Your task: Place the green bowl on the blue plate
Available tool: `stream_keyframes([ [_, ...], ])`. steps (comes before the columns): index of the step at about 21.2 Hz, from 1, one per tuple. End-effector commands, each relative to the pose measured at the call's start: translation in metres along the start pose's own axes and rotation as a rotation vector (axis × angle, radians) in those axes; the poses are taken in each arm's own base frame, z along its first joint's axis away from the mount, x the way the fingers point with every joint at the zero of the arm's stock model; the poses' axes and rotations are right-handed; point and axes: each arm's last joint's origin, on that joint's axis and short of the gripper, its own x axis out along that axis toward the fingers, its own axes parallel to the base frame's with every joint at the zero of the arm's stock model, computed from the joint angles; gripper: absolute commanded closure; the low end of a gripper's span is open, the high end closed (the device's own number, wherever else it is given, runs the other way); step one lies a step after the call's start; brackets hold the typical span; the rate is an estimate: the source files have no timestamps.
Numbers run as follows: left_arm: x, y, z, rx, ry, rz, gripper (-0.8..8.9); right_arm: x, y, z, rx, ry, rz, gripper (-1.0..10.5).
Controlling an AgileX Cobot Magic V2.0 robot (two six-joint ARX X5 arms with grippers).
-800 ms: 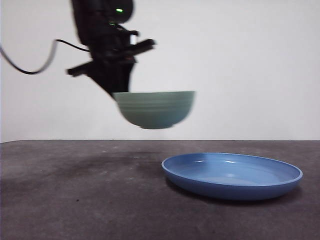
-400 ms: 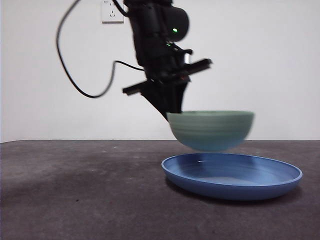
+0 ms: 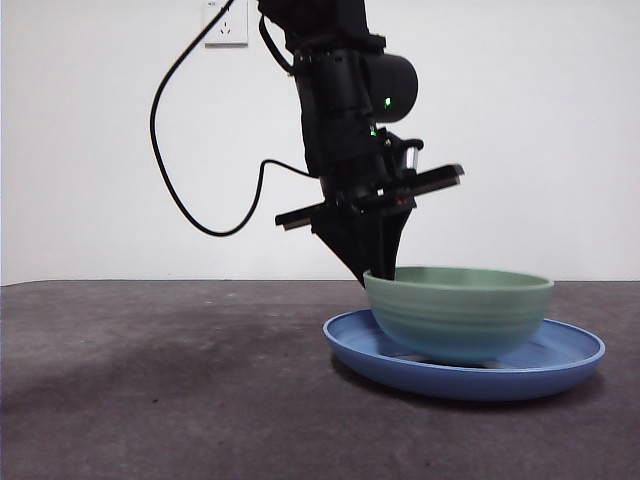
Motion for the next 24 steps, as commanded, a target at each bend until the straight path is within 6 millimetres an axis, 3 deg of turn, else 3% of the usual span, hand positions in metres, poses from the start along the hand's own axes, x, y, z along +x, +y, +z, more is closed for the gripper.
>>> stream_keyframes([
  [1, 0.011, -0.005, 0.006, 0.024, -0.012, -0.004, 8.04, -0.003, 0.003, 0.005, -0.022, -0.018, 0.004, 3.2],
  [9, 0.011, -0.005, 0.007, 0.030, -0.025, -0.005, 7.89, -0.003, 0.003, 0.005, -0.022, -0.018, 0.004, 3.2],
  [13, 0.009, -0.004, 0.008, 0.028, -0.025, -0.005, 5.93, -0.003, 0.003, 0.005, -0.022, -0.018, 0.004, 3.2],
  [15, 0.005, -0.003, 0.008, 0.020, -0.021, -0.003, 4.41, -0.003, 0.003, 0.005, -0.022, -0.018, 0.004, 3.2],
  [17, -0.008, 0.000, 0.009, 0.009, -0.012, -0.013, 3.36, -0.003, 0.003, 0.005, -0.022, -0.018, 0.004, 3.2],
  [19, -0.026, 0.000, 0.008, 0.010, -0.014, -0.061, 3.08, -0.003, 0.003, 0.005, -0.022, -0.018, 0.004, 3.2],
  [24, -0.102, -0.007, -0.012, 0.094, -0.084, -0.081, 2.65, -0.003, 0.003, 0.005, -0.022, -0.018, 0.004, 3.2],
])
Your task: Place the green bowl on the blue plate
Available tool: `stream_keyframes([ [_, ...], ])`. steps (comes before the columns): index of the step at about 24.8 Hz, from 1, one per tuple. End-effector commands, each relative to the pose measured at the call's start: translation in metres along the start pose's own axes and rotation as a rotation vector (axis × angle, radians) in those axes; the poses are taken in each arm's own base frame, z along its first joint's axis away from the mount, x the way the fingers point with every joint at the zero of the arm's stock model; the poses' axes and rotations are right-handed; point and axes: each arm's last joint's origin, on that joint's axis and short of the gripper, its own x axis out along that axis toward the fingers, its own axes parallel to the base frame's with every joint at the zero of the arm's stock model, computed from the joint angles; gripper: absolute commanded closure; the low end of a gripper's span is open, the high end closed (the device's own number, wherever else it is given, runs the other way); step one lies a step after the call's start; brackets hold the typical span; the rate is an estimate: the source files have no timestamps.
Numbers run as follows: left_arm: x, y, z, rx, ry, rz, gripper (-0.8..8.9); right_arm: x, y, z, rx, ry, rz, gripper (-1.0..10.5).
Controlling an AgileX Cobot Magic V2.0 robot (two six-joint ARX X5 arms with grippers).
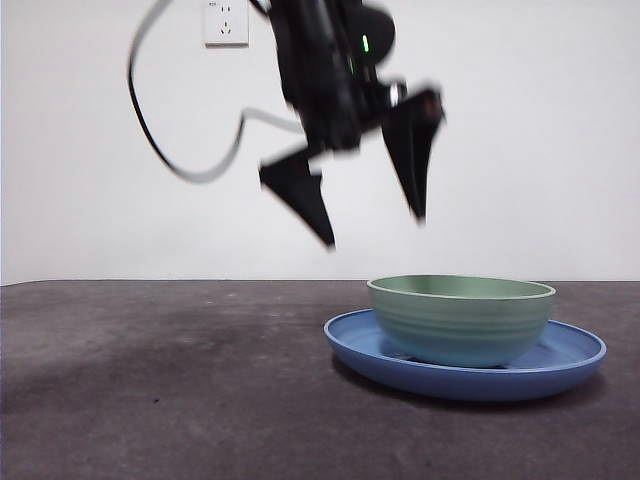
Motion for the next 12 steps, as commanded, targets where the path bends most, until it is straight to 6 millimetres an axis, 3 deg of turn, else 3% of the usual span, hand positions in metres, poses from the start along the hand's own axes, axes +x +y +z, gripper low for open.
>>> stream_keyframes([
  [1, -0.052, -0.014, -0.011, 0.084, -0.080, -0.011, 2.29, -0.003, 0.003, 0.005, -0.022, -0.018, 0.005, 3.2],
  [7, -0.165, -0.035, -0.064, 0.178, -0.297, -0.015, 2.14, -0.003, 0.003, 0.005, -0.021, -0.018, 0.005, 3.2],
  [12, -0.229, -0.045, -0.126, 0.244, -0.419, -0.009, 2.15, -0.003, 0.003, 0.005, -0.022, -0.018, 0.005, 3.2],
])
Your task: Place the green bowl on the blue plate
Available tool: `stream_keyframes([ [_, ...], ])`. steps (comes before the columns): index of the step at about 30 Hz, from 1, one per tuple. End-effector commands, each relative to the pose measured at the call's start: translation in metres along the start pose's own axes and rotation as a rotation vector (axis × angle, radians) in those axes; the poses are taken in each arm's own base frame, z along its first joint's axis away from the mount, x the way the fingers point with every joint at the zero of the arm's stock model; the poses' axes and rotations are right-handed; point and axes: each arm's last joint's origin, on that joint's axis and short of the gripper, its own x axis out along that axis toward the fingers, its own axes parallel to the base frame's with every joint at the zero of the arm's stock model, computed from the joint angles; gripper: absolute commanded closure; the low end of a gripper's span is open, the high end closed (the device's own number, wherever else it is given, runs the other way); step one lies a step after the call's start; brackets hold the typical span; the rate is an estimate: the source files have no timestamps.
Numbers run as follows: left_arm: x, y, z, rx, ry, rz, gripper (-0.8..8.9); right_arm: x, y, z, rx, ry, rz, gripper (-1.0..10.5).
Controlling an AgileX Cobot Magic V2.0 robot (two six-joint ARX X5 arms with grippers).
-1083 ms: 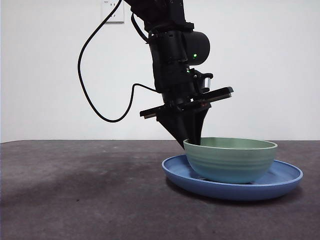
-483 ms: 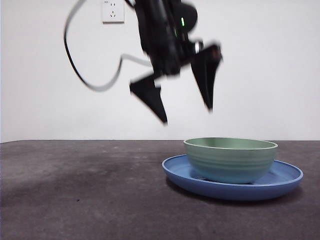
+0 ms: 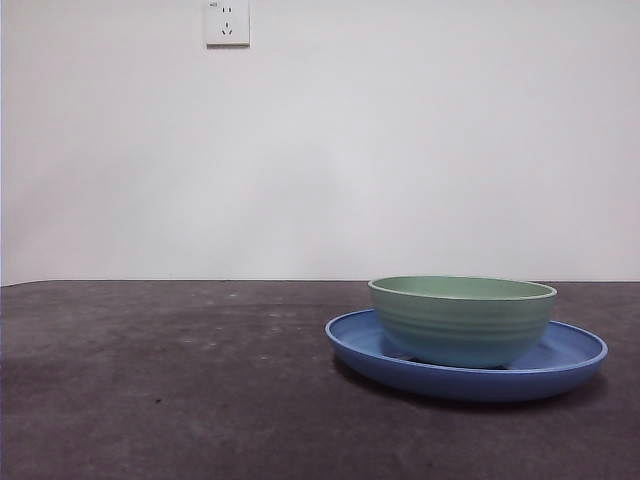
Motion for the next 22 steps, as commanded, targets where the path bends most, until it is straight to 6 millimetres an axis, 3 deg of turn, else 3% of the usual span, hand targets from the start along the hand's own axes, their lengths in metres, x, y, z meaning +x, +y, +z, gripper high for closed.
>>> stream_keyframes([
  [1, -0.026, -0.008, -0.017, 0.056, -0.035, -0.005, 2.15, -0.003, 0.003, 0.005, -0.021, -0.018, 0.004, 3.2],
  [6, -0.050, -0.016, -0.058, 0.104, -0.123, -0.030, 2.15, -0.003, 0.003, 0.005, -0.021, -0.018, 0.005, 3.2],
  [10, -0.061, -0.020, -0.107, 0.136, -0.243, -0.021, 2.15, -0.003, 0.003, 0.005, -0.021, -0.018, 0.005, 3.2],
  [16, -0.062, -0.022, -0.181, 0.081, -0.382, -0.010, 2.15, -0.003, 0.003, 0.004, -0.021, -0.018, 0.006, 3.2],
  [22, -0.057, -0.022, -0.243, 0.009, -0.445, 0.032, 2.15, -0.003, 0.003, 0.004, -0.020, -0.015, 0.006, 3.2],
])
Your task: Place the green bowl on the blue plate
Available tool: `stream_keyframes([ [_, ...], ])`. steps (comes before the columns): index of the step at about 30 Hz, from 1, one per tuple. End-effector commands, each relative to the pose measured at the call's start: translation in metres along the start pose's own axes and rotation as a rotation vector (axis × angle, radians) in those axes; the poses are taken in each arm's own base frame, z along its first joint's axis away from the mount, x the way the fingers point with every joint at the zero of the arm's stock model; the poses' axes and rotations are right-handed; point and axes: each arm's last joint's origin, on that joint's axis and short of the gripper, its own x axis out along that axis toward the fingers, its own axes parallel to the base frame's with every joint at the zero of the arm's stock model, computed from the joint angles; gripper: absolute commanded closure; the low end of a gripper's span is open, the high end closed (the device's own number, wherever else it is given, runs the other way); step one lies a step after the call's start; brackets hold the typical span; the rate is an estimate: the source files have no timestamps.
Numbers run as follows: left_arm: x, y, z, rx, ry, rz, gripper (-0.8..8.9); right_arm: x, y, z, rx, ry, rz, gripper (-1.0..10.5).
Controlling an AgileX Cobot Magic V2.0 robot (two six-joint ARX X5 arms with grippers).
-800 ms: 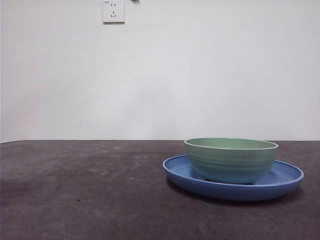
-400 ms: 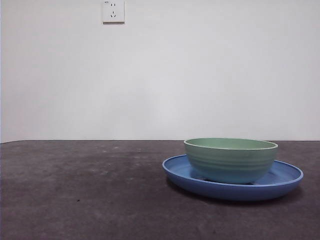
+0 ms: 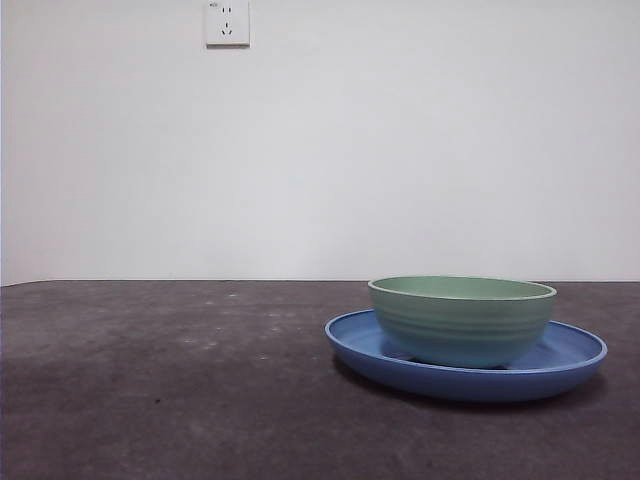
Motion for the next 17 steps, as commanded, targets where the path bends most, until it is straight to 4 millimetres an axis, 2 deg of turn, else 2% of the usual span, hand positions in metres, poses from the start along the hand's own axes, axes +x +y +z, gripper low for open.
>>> stream_keyframes([
  [1, -0.007, -0.002, -0.016, -0.049, -0.032, -0.003, 2.15, -0.003, 0.003, 0.004, -0.020, -0.016, 0.006, 3.2],
  [3, -0.012, -0.003, -0.026, -0.053, -0.055, -0.004, 2.16, -0.003, 0.003, 0.004, -0.020, -0.016, 0.005, 3.2],
  [6, -0.020, -0.004, -0.030, -0.045, -0.091, -0.005, 2.15, -0.003, 0.003, 0.004, -0.021, -0.016, 0.005, 3.2],
  [17, -0.023, -0.005, -0.031, -0.037, -0.108, -0.006, 2.16, -0.003, 0.003, 0.004, -0.025, -0.016, 0.004, 3.2],
])
